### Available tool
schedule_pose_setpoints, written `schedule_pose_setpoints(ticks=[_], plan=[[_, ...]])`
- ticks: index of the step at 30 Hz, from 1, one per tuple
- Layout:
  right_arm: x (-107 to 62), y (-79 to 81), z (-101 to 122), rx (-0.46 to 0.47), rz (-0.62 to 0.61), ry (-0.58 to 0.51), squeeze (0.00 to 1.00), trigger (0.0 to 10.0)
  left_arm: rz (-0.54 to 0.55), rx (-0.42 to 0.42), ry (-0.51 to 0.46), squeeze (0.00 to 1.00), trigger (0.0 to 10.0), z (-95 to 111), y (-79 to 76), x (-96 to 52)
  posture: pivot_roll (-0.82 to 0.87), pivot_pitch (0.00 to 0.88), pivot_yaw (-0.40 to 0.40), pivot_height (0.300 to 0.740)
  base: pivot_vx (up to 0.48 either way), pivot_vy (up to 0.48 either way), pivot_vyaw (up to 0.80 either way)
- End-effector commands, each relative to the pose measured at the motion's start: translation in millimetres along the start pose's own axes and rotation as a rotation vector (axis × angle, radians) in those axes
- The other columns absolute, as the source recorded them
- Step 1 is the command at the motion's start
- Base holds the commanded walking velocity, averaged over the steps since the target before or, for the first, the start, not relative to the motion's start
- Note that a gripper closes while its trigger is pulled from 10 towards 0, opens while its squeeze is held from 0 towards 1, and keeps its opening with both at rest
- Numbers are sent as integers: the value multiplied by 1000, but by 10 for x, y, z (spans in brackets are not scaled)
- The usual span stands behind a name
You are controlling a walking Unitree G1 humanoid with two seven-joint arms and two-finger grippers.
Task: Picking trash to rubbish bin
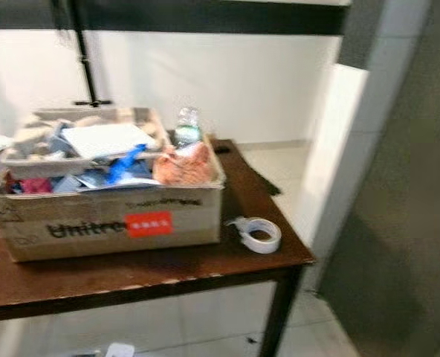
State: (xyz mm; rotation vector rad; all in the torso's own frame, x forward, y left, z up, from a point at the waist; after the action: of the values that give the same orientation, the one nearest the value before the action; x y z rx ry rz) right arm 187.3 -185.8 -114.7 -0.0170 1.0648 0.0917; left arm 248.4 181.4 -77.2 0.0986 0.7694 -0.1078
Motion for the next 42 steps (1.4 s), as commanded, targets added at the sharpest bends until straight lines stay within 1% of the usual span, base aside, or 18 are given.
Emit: schedule_pose_setpoints(ticks=[1,9,14,25,27,29,30,31,33,34,35,36,37,38,39,40,41,42], plan=[[0,21,-53,-8,9,20,0,10000,-7,1,32,0,10000,-104,-22,-18,-75,126,-15,740,382,0,800],[-10,2,-133,-10,-3,42,0,10000,-17,20,39,0,10000,-147,-51,-29,-76,127,-15,740,75,0,0],[-28,-40,-247,-29,-15,92,0,10000,-33,53,49,0,10000,-169,-64,-33,-75,127,-14,740,0,0,0],[-33,-10,-360,-35,-38,142,0,10000,-38,52,43,0,10000,-147,-68,-27,-79,119,-10,740,0,0,0],[-39,-42,-380,-20,-61,162,0,10000,-98,140,13,0,10000,-99,-112,-30,-77,115,-8,740,0,0,0],[-77,-213,-402,-7,-97,175,0,10000,-185,252,-19,0,10000,-58,-175,-46,-77,114,-8,740,0,0,0],[-77,-213,-402,-7,-97,175,0,10000,-185,252,-19,0,10000,-58,-175,-46,-77,114,-8,740,0,0,0],[-94,-280,-411,-7,-109,177,0,10000,-211,283,-28,0,10000,-50,-196,-53,-76,112,-9,740,0,0,0],[-178,-639,-332,-2,-214,153,0,10000,-352,352,-109,0,10000,57,-297,-110,-71,111,-9,740,0,0,0],[-216,-771,-291,4,-257,141,0,10000,-403,375,-140,0,10000,97,-333,-140,-70,111,-8,740,0,0,0],[-280,-968,-216,-7,-311,128,0,10000,-460,395,-177,0,10000,153,-367,-179,-70,111,-6,740,0,0,0],[-280,-968,-216,-7,-311,128,0,10000,-460,395,-177,0,10000,153,-367,-179,-70,111,-6,740,0,0,0],[-377,-1222,-92,-24,-381,107,0,10000,-515,411,-213,0,10000,217,-396,-221,-71,111,-5,740,0,0,0],[-453,-1393,9,-23,-436,86,0,10000,-547,425,-238,0,10000,266,-417,-249,-71,112,-5,740,0,0,0],[-453,-1393,9,-23,-436,86,0,10000,-547,425,-238,0,10000,266,-417,-249,-71,112,-5,740,0,0,0],[-503,-1491,72,-20,-470,71,0,10000,-566,434,-253,0,10000,295,-431,-266,-71,112,-5,740,0,0,0],[-603,-1673,200,-18,-544,36,0,10000,-585,449,-277,0,10000,352,-447,-289,-71,112,-5,740,0,0,0],[-603,-1673,200,-18,-544,36,0,10000,-585,449,-277,0,10000,352,-447,-289,-71,112,-5,740,0,0,0]])
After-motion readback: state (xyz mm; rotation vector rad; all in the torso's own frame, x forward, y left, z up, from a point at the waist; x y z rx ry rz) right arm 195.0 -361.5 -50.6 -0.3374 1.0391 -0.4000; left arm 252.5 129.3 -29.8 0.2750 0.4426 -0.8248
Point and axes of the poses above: a point about 5 cm out from each wrist's last joint towards the gripper, its own x axis pointing out of the wrist towards the gripper, its own z axis along the axis of the wrist's last joint, y = z × x, the point moved 3 cm from there along x, pointing out of the wrist towards the gripper, and after that the axes turned 3 degrees about x, right-handed, at the moved point
